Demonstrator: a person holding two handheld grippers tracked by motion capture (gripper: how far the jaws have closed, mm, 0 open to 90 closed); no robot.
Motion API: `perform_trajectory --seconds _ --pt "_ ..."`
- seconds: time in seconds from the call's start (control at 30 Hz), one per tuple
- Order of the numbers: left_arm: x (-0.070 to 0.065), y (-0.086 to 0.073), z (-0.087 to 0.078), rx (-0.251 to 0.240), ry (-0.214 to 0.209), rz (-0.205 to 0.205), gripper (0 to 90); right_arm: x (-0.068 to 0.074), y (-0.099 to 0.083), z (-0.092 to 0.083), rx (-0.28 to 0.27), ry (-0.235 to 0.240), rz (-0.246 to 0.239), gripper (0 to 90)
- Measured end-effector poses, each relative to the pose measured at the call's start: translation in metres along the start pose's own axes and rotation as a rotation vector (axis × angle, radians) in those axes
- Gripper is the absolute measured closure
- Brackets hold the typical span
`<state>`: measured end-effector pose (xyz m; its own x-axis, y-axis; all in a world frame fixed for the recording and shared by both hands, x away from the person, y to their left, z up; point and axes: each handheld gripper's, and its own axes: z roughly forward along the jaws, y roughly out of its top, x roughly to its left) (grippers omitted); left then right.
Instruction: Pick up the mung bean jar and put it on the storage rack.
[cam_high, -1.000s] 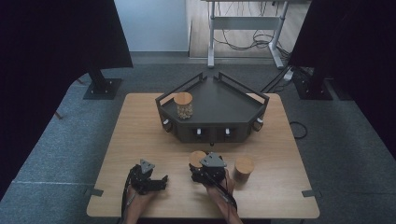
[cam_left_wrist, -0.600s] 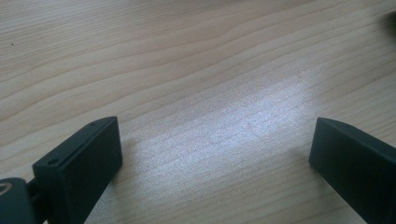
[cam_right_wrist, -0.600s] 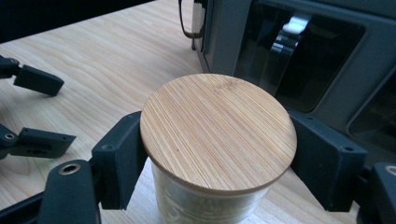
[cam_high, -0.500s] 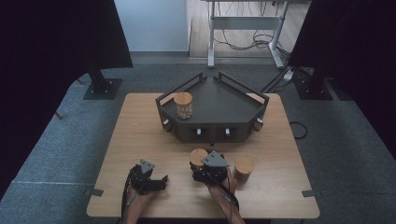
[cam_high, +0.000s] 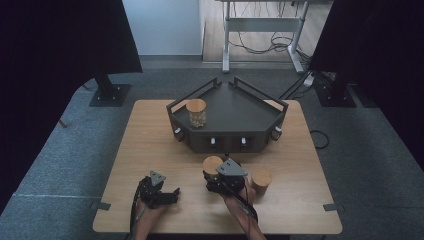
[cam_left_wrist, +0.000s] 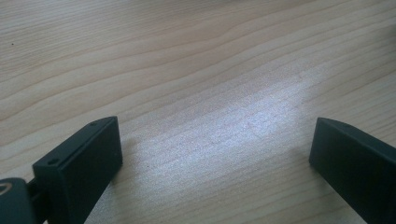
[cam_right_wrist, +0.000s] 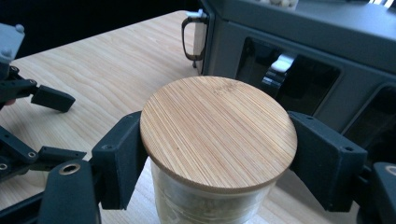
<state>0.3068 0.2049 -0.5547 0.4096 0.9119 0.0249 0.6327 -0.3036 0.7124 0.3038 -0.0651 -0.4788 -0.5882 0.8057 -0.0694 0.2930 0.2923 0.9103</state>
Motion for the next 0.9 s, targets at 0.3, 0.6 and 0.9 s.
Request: perform_trajectory --seconds 0.3,0.6,0.9 --pt "0.0 0.0 0.0 -0.001 0.0 -0.002 2.2 -0.005 0.011 -0.006 -0.005 0.007 -0.009 23.4" --pt "0.0 0.0 0.0 -0.001 0.0 -0.002 2.2 -0.007 0.02 -0.009 -0.009 0.013 -0.018 23.4" --pt "0.0 0.0 0.0 -0.004 -0.001 -0.003 2.2 -0.012 0.029 -0.012 -0.017 0.019 -0.017 23.4"
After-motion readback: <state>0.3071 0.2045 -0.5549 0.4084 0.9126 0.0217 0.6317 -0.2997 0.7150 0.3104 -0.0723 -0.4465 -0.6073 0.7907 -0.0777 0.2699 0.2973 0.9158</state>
